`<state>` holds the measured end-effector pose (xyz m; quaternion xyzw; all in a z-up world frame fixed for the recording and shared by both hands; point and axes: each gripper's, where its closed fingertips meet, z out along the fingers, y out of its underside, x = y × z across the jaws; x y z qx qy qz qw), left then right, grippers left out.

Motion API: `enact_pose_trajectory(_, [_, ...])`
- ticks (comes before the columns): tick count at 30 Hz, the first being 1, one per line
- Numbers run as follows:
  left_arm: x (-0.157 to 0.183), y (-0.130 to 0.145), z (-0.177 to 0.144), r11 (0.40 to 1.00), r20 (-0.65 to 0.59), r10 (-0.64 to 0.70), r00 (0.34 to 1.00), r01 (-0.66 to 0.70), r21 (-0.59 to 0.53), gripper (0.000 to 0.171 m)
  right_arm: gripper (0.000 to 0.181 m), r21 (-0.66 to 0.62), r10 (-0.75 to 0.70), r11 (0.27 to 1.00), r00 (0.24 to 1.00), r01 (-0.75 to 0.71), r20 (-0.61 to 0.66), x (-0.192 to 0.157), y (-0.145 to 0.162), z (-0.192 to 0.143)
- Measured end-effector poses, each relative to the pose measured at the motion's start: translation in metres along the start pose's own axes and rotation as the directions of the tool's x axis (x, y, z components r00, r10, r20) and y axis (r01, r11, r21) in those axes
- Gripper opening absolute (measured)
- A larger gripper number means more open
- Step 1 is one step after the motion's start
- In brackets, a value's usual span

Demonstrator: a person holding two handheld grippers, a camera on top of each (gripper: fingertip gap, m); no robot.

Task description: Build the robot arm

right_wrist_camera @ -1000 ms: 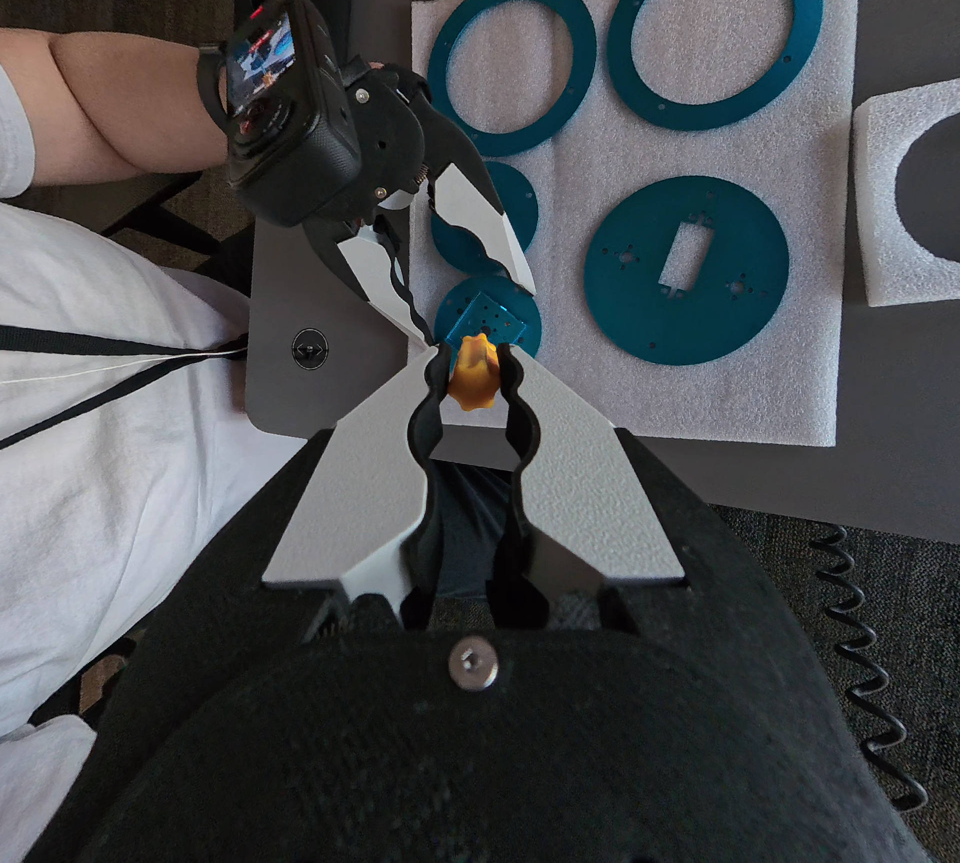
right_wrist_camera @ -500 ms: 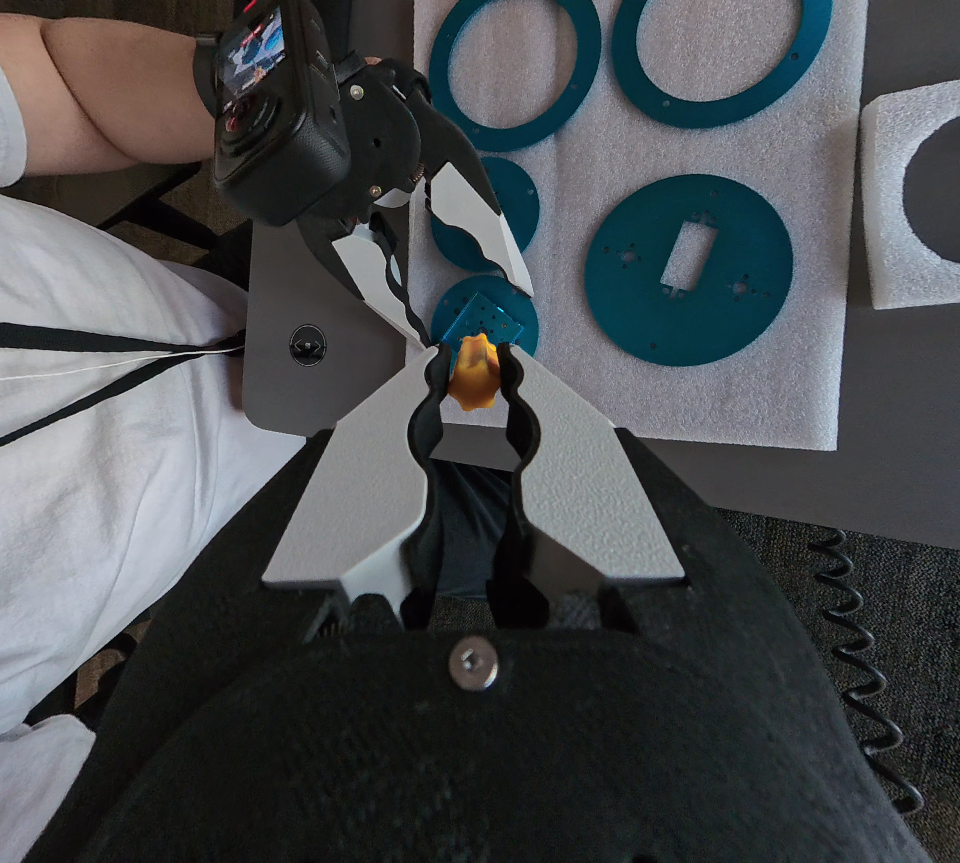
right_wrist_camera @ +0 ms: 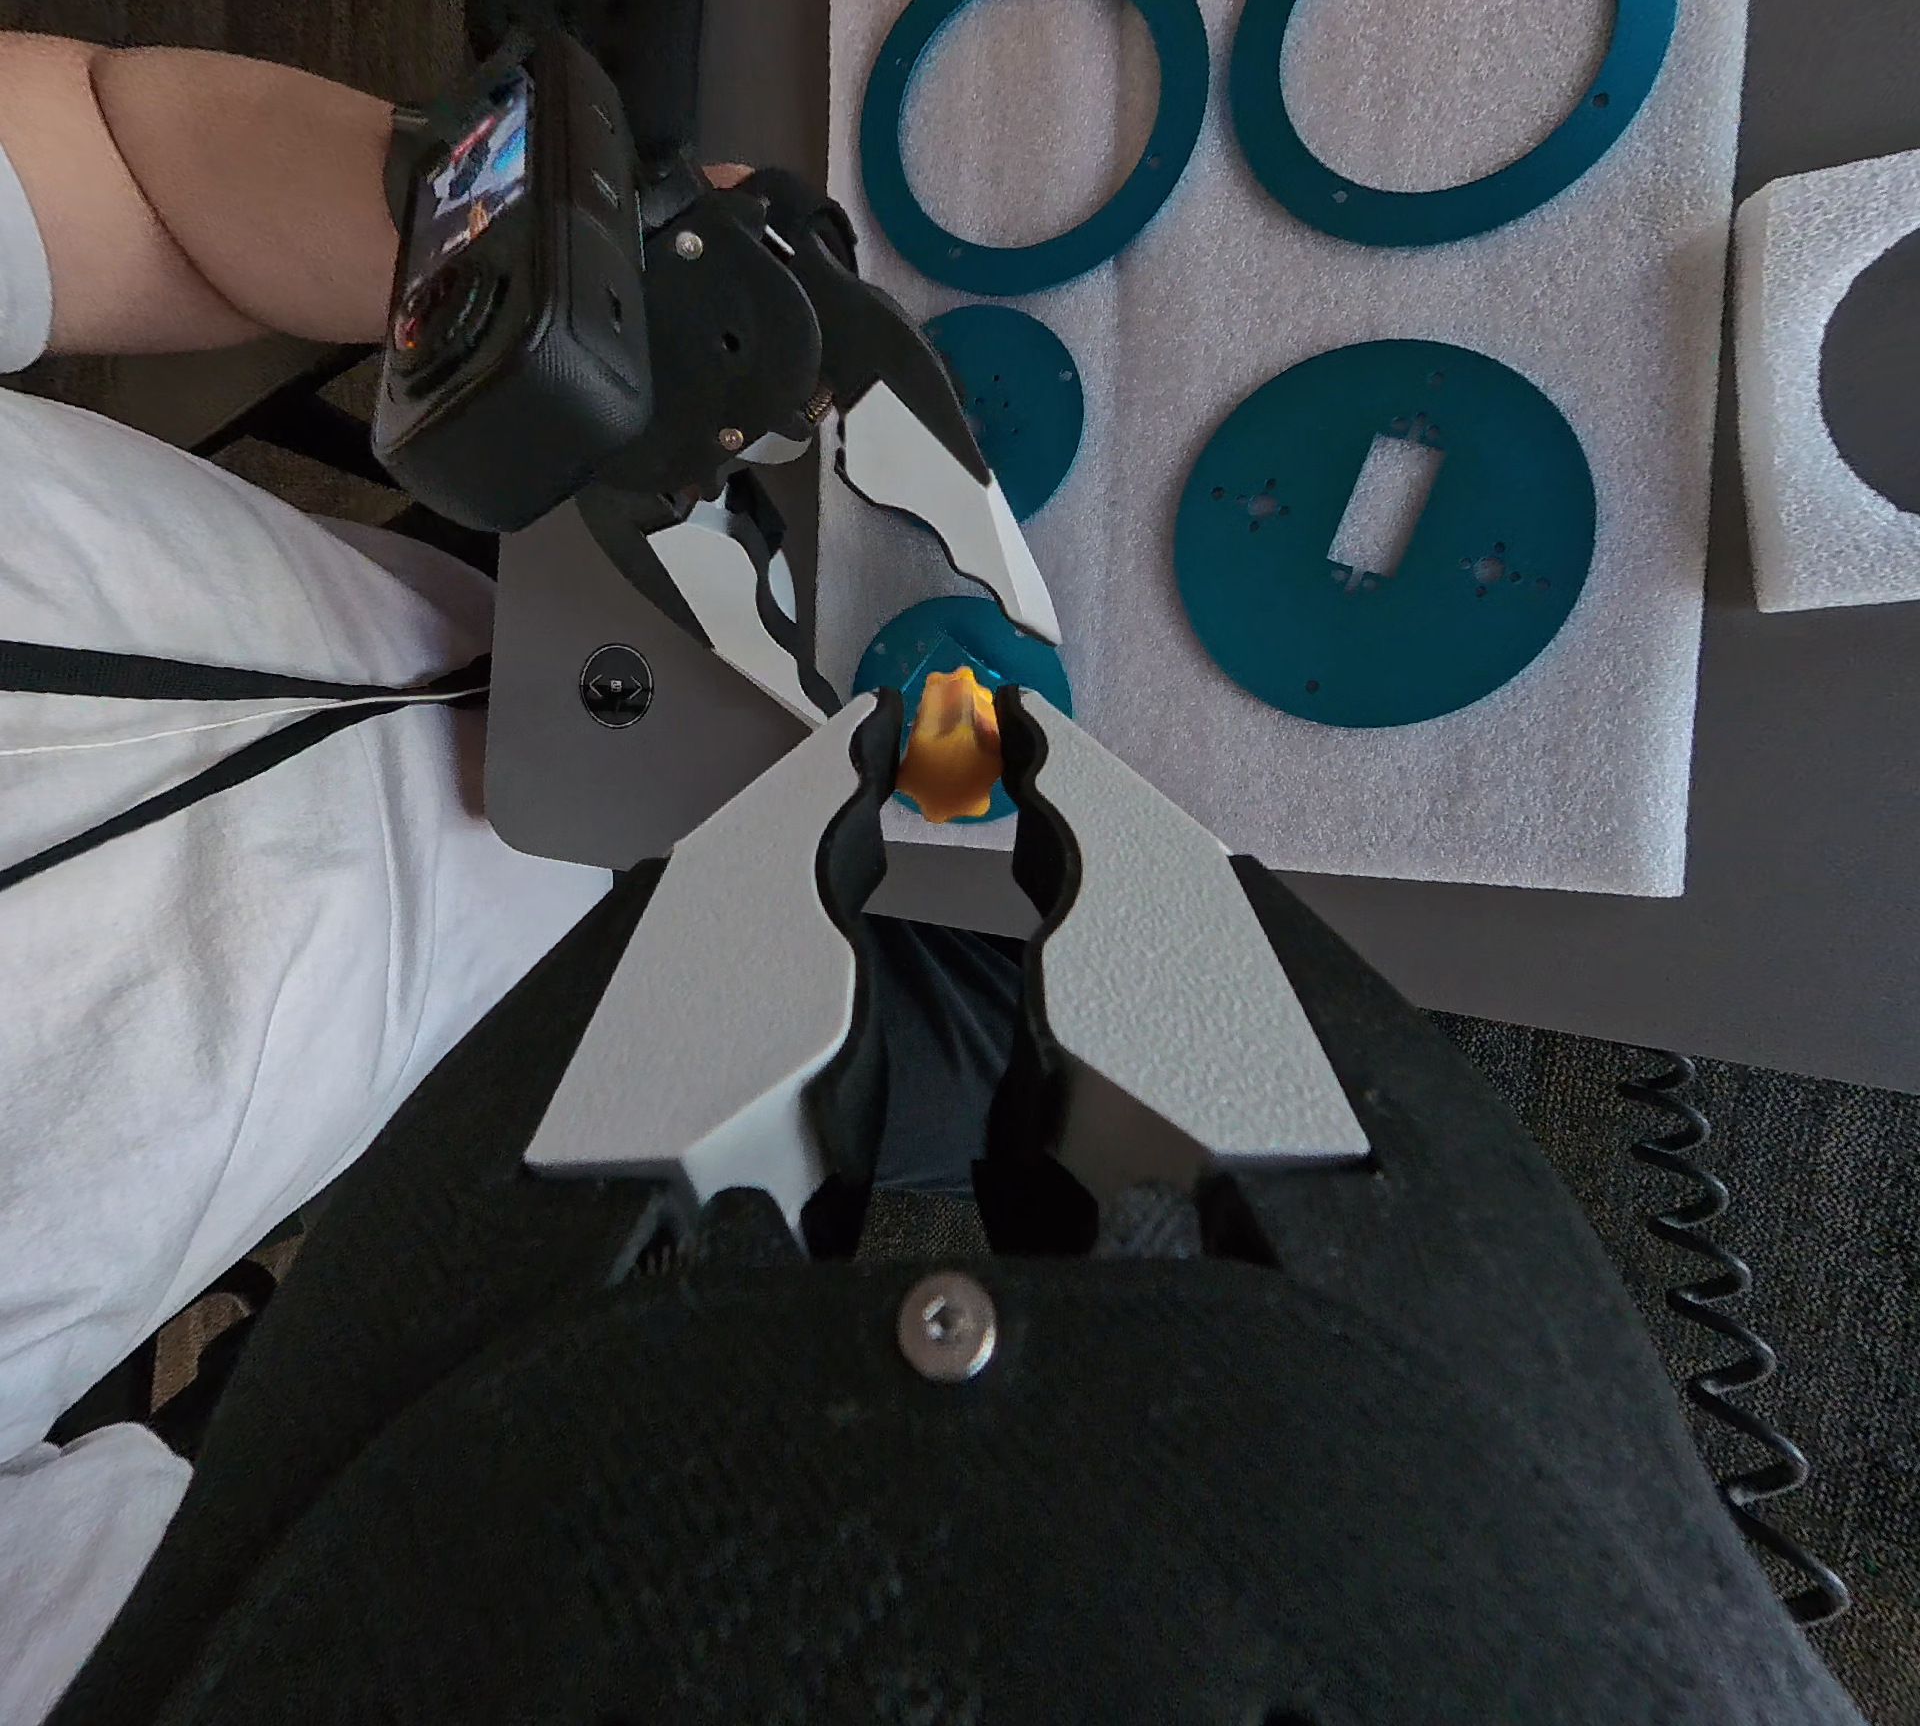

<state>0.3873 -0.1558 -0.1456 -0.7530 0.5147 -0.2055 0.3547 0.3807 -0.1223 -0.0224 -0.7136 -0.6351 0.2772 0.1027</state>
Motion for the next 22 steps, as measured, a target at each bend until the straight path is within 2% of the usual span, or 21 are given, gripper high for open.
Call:
enact_pose_trajectory(6, [0.003, -0.005, 0.008, 1.000, -0.021, -0.006, 1.000, 0.006, -0.004, 0.078, 0.018, -0.027, -0.012, 1.000, 1.000, 0.012, 0.003, -0.001, 0.001, -0.001])
enact_pose_trajectory(13, [0.000, -0.009, -0.003, 1.000, -0.006, -0.020, 1.000, 0.020, 0.018, 0.078, 0.018, -0.023, -0.029, 0.999, 0.999, 0.030, 0.018, -0.005, -0.004, -0.003])
enact_pose_trajectory(22, [-0.010, 0.006, -0.010, 0.999, 0.023, -0.034, 0.999, 0.034, 0.016, 0.078, 0.018, 0.002, -0.034, 0.999, 0.999, 0.034, 0.001, -0.006, -0.009, -0.010])
